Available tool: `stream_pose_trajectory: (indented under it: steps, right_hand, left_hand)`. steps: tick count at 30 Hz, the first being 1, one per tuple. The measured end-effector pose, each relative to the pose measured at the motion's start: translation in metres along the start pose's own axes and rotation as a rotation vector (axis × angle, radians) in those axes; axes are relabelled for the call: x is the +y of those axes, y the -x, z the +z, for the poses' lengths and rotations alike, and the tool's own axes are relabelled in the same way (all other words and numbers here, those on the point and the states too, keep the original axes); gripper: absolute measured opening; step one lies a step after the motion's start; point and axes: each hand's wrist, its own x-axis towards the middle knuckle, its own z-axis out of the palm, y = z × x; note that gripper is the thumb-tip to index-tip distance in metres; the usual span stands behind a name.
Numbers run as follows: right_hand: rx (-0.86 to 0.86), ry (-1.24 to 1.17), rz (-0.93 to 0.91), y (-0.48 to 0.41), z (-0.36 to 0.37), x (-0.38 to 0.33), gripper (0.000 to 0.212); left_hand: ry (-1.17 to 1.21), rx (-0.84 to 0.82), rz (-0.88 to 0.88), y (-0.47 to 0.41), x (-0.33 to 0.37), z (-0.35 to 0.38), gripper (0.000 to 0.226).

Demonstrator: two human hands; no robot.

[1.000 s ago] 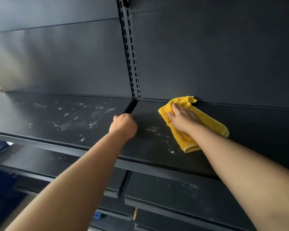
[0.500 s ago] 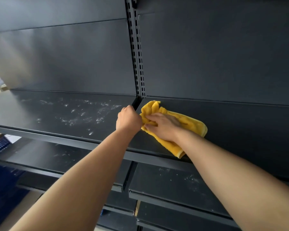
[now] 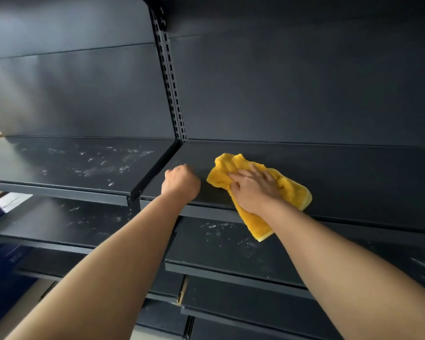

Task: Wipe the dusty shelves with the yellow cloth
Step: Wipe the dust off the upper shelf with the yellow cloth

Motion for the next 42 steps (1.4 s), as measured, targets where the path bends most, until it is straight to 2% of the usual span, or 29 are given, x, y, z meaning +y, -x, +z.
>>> stream_pose_trajectory:
  steps: [7,13,17,20,26,36,42]
  right_hand:
    - [0.0,0.051,0.155,0.043,-0.02,0.062,0.048]
    - [0.108,0.049,0.138,0.071,-0.026,0.095,0.048]
    - [0.114,0.083,0.118,0.074,-0.024,0.093,0.05]
    - [0.1,0.129,0.078,0.071,-0.019,0.085,0.05]
    - [0.056,0.092,0.009,0.053,-0.003,0.038,0.052]
    - [-0.001,0.11,-0.022,-0.003,0.033,-0.085,0.058]
    - [-0.051,0.154,0.033,-0.035,0.047,-0.136,0.059]
  left_hand:
    - [0.02,0.017,-0.017,0.043,0.036,0.008,0.038]
    - [0.002,0.029,-0.045,0.068,0.05,0.012,0.044]
    - [-0.09,0.051,-0.032,0.075,0.036,0.002,0.03]
    - [-0.152,0.086,-0.001,0.074,0.014,-0.009,0.038]
    - [-0.134,0.091,0.009,0.062,-0.023,-0.023,0.053]
    - [-0.092,0.101,0.136,0.009,-0.084,-0.053,0.048]
    - [-0.089,0.032,0.198,-0.026,-0.113,-0.07,0.023]
